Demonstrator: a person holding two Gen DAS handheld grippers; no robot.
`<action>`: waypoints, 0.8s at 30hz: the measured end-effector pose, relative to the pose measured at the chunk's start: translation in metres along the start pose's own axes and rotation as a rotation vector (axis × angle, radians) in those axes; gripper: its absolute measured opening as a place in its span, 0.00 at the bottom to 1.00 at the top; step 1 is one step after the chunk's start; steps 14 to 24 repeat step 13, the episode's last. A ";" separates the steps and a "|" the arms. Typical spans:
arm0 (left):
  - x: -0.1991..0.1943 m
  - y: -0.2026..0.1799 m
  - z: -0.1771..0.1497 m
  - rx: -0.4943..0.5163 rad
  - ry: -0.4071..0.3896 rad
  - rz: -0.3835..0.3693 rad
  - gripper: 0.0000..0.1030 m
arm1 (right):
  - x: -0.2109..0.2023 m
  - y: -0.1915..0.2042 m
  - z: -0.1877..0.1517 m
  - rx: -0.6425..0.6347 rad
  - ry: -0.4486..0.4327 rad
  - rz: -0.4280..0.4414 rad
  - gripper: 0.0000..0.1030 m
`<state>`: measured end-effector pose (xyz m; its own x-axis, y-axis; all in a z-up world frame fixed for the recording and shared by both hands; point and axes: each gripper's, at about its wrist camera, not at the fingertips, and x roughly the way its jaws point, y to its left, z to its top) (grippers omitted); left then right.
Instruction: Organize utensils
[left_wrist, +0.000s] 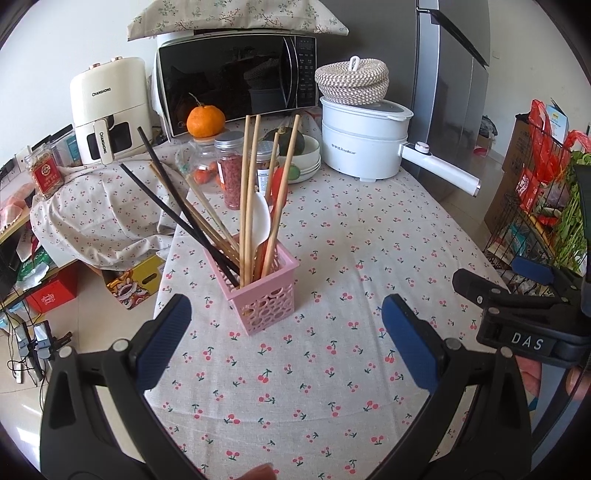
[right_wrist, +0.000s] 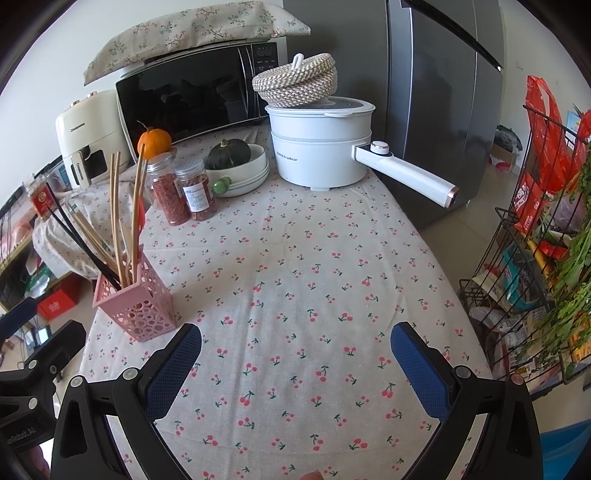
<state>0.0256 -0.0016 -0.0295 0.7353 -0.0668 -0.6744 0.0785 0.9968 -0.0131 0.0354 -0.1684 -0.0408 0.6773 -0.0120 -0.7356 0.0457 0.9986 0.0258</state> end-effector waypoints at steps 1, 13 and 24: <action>0.000 0.000 0.000 0.000 0.002 -0.001 0.99 | 0.000 0.000 0.000 0.000 0.000 -0.001 1.00; 0.000 -0.001 -0.001 -0.009 0.009 -0.035 0.99 | 0.001 0.000 -0.001 0.004 0.007 0.003 1.00; 0.000 -0.001 -0.001 -0.009 0.009 -0.035 0.99 | 0.001 0.000 -0.001 0.004 0.007 0.003 1.00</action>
